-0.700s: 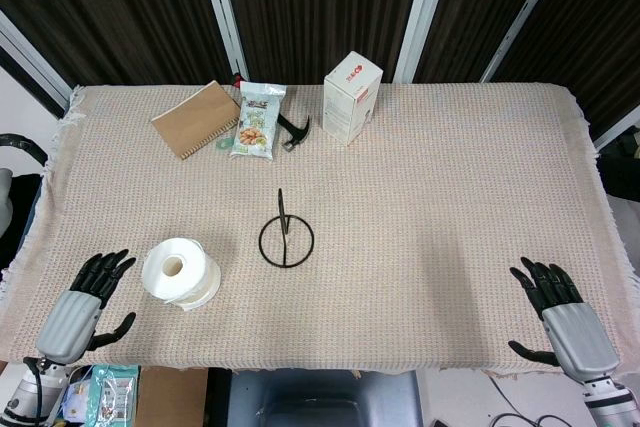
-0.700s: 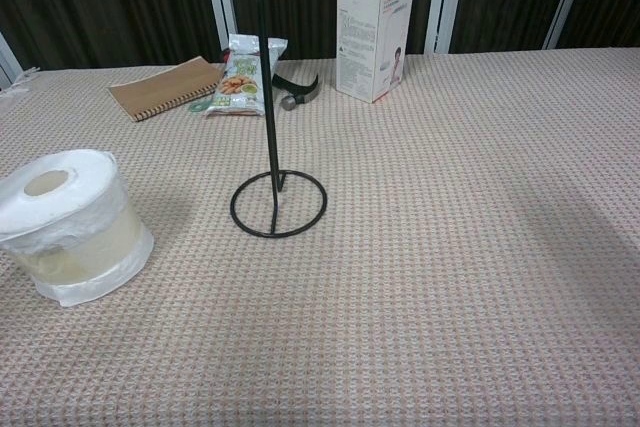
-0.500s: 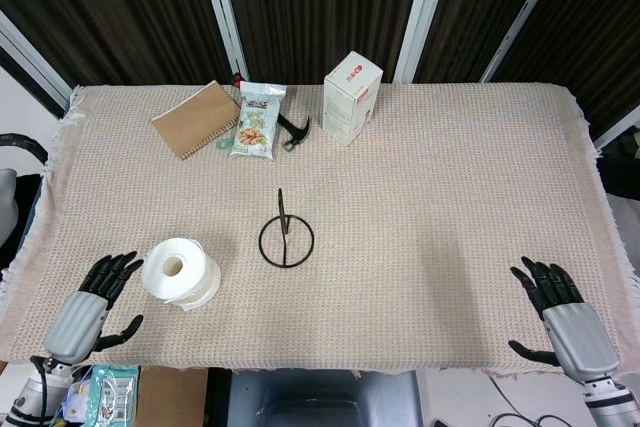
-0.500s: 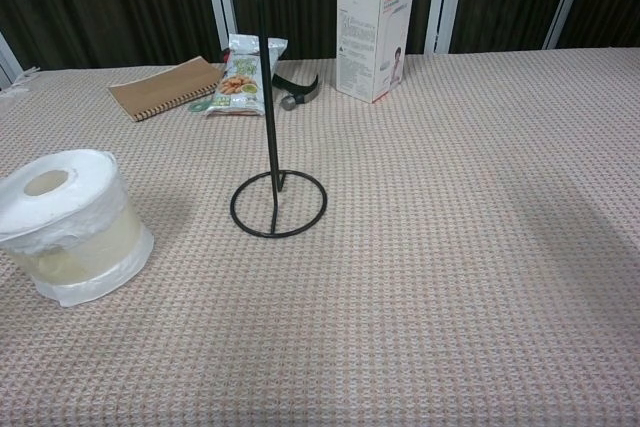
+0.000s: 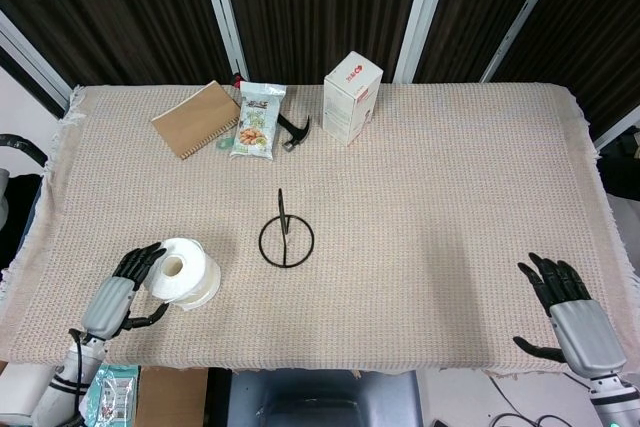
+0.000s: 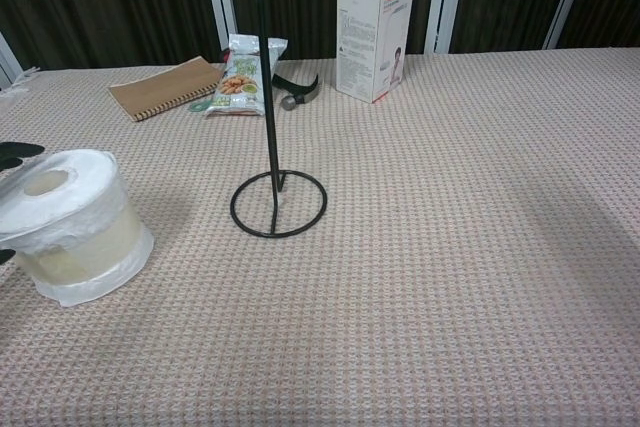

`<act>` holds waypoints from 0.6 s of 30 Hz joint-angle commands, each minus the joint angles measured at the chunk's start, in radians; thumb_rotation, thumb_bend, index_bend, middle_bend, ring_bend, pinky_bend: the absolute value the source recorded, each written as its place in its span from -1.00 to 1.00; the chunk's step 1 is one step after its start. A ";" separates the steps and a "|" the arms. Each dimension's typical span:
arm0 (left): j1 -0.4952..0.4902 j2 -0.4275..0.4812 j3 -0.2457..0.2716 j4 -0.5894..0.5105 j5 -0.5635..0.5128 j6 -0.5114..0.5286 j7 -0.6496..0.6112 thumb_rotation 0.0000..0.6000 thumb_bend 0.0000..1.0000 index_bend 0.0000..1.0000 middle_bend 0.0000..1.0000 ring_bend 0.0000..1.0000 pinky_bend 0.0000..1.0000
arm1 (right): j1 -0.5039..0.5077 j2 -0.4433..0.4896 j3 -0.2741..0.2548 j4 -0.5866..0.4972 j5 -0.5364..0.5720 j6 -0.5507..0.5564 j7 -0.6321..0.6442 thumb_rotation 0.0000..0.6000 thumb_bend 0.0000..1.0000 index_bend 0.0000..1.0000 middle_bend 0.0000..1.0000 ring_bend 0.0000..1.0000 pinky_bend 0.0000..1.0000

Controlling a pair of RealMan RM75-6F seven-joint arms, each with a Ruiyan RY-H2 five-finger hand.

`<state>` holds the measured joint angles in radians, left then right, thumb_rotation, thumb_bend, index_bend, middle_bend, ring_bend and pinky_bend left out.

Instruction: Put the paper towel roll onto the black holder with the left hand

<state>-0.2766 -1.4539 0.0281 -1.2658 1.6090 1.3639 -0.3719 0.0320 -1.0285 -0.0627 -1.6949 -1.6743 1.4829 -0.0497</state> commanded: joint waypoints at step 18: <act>-0.078 -0.012 0.020 0.009 0.007 -0.120 -0.310 1.00 -0.35 -1.00 -1.00 -1.00 -0.57 | 0.000 -0.005 0.003 -0.002 0.004 -0.002 -0.008 1.00 -0.88 -1.00 -1.00 -1.00 -1.00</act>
<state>-0.3397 -1.4653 0.0449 -1.2534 1.6132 1.2630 -0.6447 0.0317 -1.0333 -0.0602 -1.6964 -1.6703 1.4806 -0.0582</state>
